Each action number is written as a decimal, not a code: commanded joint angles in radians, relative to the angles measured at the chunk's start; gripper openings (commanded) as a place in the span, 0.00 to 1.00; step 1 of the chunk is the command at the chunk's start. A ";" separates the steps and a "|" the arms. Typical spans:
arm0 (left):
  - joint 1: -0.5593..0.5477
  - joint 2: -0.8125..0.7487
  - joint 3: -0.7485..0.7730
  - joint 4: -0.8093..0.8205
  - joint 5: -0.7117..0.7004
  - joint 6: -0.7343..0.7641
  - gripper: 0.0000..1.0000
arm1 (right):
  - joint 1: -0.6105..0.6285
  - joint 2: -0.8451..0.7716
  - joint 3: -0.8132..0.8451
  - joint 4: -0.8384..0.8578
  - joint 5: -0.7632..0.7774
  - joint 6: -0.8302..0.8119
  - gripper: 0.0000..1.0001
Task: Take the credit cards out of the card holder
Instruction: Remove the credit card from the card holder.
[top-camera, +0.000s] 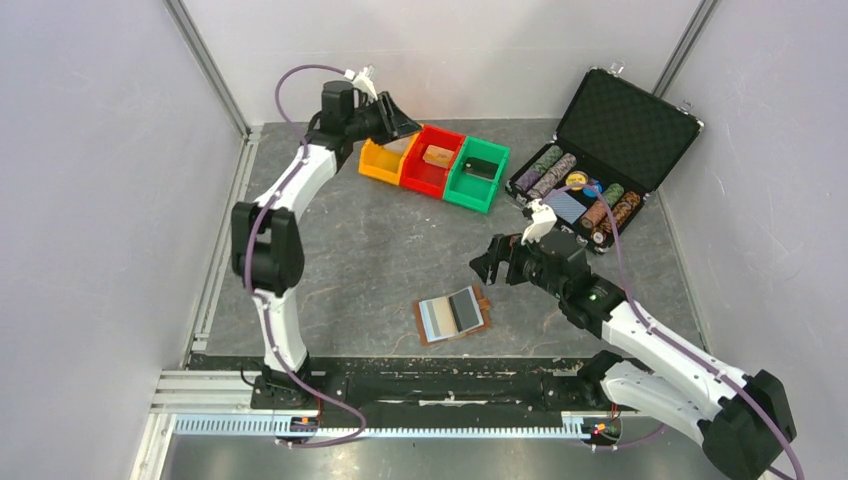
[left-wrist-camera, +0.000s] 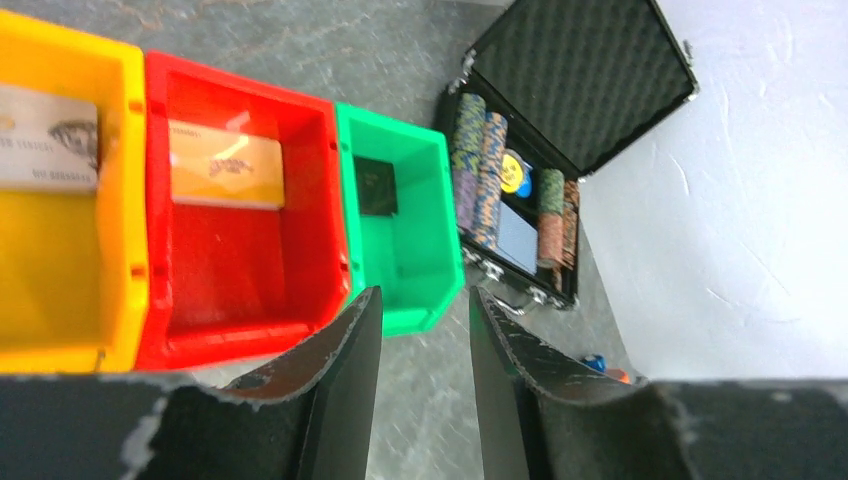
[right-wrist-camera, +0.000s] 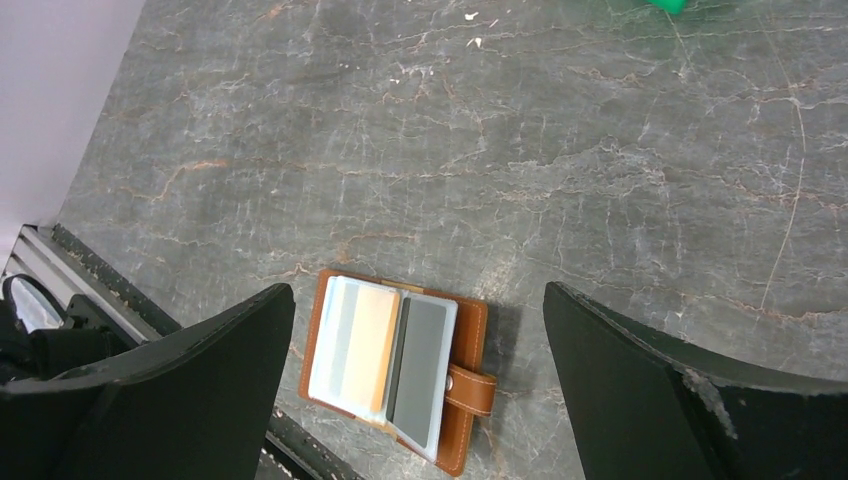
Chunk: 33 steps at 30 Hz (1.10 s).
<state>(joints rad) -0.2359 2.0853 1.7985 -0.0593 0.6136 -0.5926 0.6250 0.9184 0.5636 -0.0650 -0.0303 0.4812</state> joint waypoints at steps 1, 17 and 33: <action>-0.009 -0.218 -0.165 -0.128 -0.069 -0.010 0.45 | -0.001 -0.052 -0.057 0.046 -0.058 0.002 0.98; -0.174 -0.863 -0.779 -0.375 -0.103 0.092 0.51 | 0.159 -0.013 -0.157 0.274 -0.127 0.124 0.74; -0.389 -0.895 -1.225 -0.007 -0.093 -0.106 0.36 | 0.240 0.215 -0.165 0.374 -0.110 0.125 0.30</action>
<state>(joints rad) -0.6044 1.1660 0.6197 -0.2481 0.5079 -0.6239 0.8604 1.0973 0.4068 0.2409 -0.1555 0.6140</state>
